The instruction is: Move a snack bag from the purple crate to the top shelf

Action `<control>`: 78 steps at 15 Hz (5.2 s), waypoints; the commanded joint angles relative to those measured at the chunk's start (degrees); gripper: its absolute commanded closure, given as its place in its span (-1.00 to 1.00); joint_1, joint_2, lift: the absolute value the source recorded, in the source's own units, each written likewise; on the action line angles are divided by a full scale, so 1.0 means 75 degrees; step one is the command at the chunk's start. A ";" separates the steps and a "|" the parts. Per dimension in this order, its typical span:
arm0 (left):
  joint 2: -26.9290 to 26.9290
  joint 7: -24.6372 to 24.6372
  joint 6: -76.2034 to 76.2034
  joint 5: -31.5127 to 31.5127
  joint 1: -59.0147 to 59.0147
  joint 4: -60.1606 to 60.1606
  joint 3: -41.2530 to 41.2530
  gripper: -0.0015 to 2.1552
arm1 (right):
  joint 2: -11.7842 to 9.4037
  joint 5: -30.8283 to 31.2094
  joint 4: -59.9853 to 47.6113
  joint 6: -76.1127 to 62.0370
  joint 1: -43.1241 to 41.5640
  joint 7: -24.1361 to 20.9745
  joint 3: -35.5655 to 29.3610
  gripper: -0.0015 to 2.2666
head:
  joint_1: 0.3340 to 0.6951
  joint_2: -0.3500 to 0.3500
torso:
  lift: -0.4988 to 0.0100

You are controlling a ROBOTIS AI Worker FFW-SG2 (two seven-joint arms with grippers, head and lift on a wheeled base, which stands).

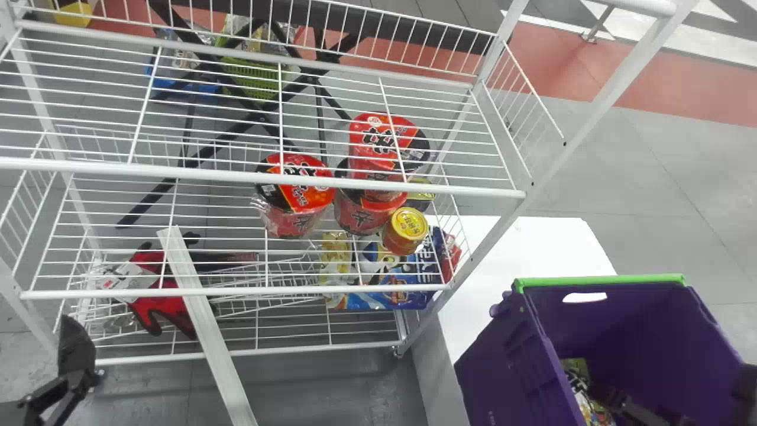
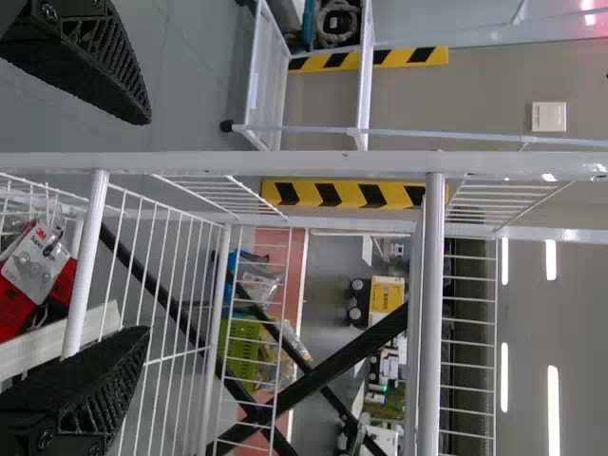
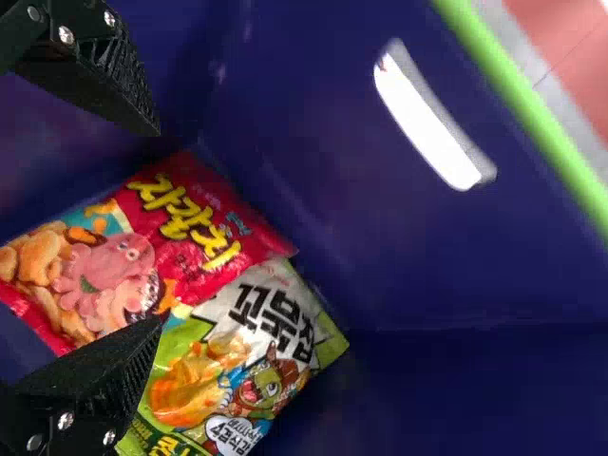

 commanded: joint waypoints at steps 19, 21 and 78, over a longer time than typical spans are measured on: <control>0.0061 0.0035 -0.0041 -0.0326 -0.0193 0.0062 -0.0564 -1.00 | -0.1142 0.1995 0.5522 -0.2647 -0.1977 0.0610 0.2881 -0.75 | 1.00 -1.00 | -0.82; 0.0073 0.0035 -0.0041 -0.0326 -0.0204 0.0074 -0.0552 -1.00 | -0.1130 0.1995 0.5533 -0.2670 -0.1977 0.0692 0.2881 -0.04 | 1.00 -1.00 | -0.82; 0.0132 0.0000 0.0029 -0.0420 -0.0169 -0.0032 -0.0716 -1.00 | 0.0088 0.0893 0.0811 0.1970 -0.0934 0.2848 -0.1795 0.96 | 1.00 -1.00 | -0.18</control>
